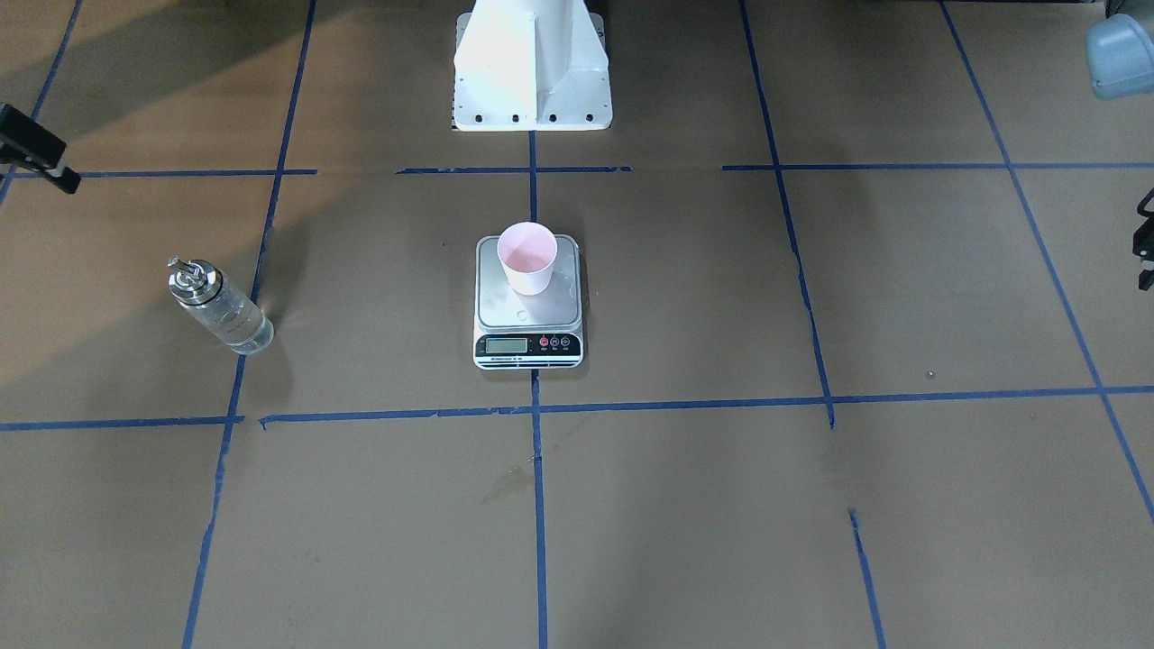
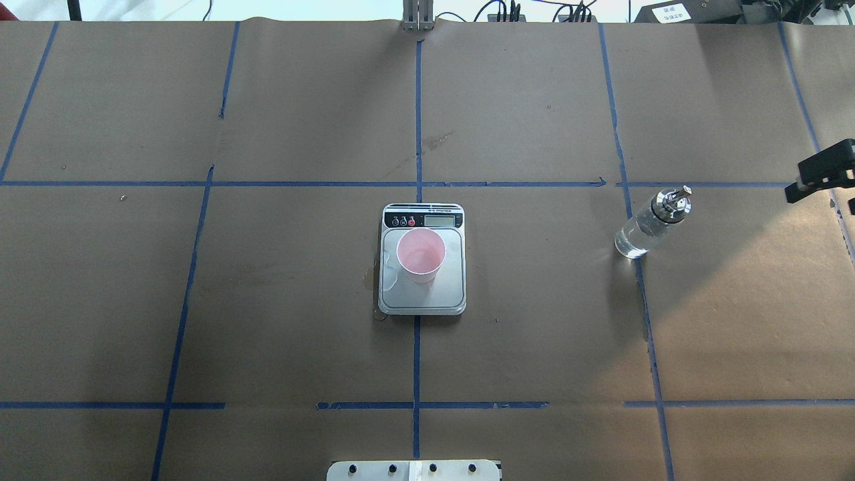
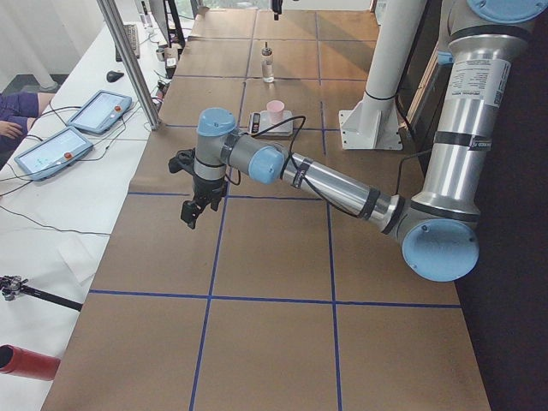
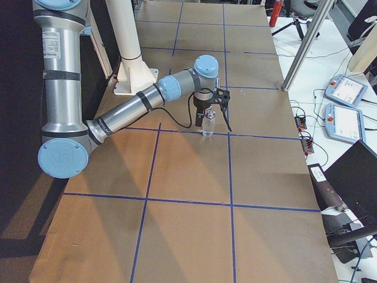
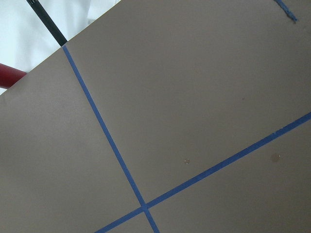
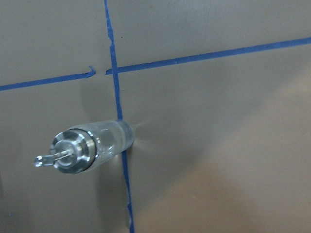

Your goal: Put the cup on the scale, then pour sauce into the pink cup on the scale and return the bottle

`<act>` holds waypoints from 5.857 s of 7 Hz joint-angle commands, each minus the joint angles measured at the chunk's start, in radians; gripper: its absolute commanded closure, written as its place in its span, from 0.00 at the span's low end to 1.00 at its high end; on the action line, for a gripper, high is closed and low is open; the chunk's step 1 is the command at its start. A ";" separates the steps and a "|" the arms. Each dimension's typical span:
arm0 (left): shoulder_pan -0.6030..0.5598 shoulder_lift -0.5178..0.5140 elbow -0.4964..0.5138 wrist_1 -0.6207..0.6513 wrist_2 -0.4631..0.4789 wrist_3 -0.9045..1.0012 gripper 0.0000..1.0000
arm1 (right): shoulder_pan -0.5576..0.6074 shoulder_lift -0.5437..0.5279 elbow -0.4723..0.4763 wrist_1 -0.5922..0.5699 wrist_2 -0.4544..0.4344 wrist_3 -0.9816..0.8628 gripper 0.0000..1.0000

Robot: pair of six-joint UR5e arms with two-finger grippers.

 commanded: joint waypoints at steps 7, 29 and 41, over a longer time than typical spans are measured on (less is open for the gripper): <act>-0.131 0.055 0.210 0.044 -0.187 0.029 0.00 | 0.220 -0.028 -0.283 0.014 -0.265 -0.745 0.00; -0.188 0.100 0.235 -0.062 -0.209 -0.039 0.00 | 0.309 -0.045 -0.504 0.196 -0.066 -0.593 0.00; -0.187 0.103 0.241 -0.058 -0.284 -0.194 0.00 | 0.309 -0.039 -0.493 0.196 -0.066 -0.590 0.00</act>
